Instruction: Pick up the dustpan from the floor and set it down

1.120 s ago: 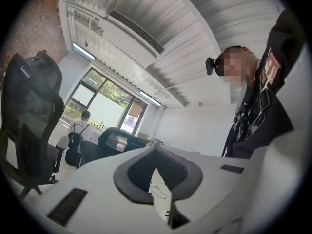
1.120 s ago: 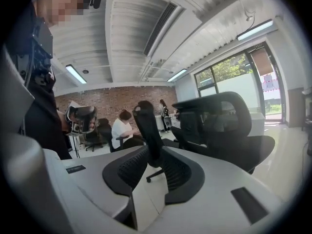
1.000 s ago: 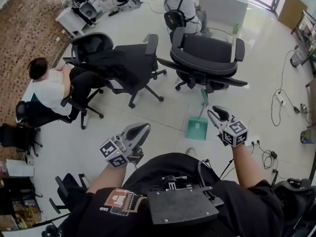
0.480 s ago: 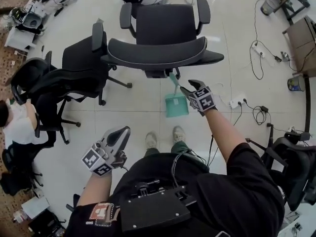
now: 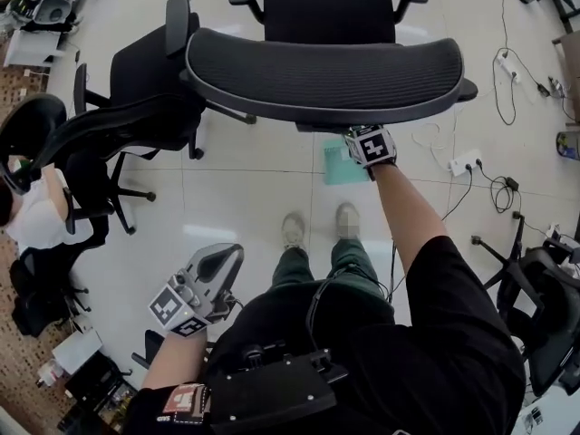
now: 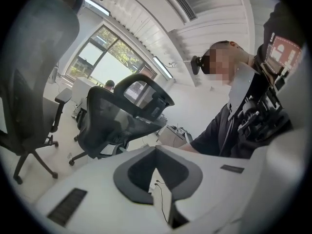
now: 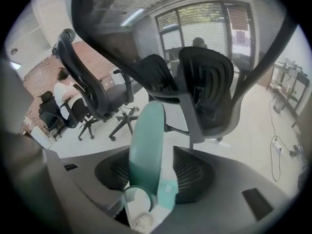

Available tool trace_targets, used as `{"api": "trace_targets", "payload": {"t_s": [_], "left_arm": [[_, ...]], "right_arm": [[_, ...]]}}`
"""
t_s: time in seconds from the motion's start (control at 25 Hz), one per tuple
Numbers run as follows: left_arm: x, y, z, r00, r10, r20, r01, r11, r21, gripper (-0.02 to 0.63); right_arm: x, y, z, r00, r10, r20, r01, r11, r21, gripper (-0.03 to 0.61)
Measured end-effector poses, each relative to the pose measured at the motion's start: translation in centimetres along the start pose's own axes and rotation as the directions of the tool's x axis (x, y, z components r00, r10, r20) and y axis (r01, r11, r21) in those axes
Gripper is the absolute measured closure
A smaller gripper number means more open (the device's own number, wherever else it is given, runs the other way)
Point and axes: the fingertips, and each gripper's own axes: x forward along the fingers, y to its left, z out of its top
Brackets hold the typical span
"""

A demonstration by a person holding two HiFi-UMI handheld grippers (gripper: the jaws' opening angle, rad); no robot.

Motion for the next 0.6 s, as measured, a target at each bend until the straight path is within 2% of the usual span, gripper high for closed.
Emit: {"api": "trace_targets", "payload": {"t_s": [0.08,0.12,0.32,0.48,0.6], "left_arm": [[-1.4,1.1,-0.2,1.000,0.020,-0.009,-0.020,1.000,-0.006,0.597],[-2.1,1.6,-0.1,1.000,0.027,-0.008,-0.027,1.000,-0.011,0.597],[-5.4,1.5,2.9,0.999,0.012,0.034,-0.012,1.000,-0.006,0.597],[-10.0,-1.9,5.5,0.996,-0.052,0.074,0.050,0.998,0.035,0.597],[-13.3,-5.4,8.3,0.989,-0.115,0.096,0.107,0.990,0.090,0.597]], "right_arm": [[0.9,0.6,0.6,1.000,-0.025,-0.011,0.025,0.999,-0.040,0.475],[0.8,1.1,1.1,0.999,-0.038,-0.012,0.037,0.996,-0.079,0.495],[-3.9,3.4,1.8,0.997,-0.073,-0.021,0.069,0.983,-0.167,0.500],[-12.4,8.5,1.2,0.996,-0.086,0.010,0.086,0.968,-0.235,0.500],[-20.6,12.6,2.2,0.992,-0.115,0.053,0.125,0.953,-0.276,0.500]]}}
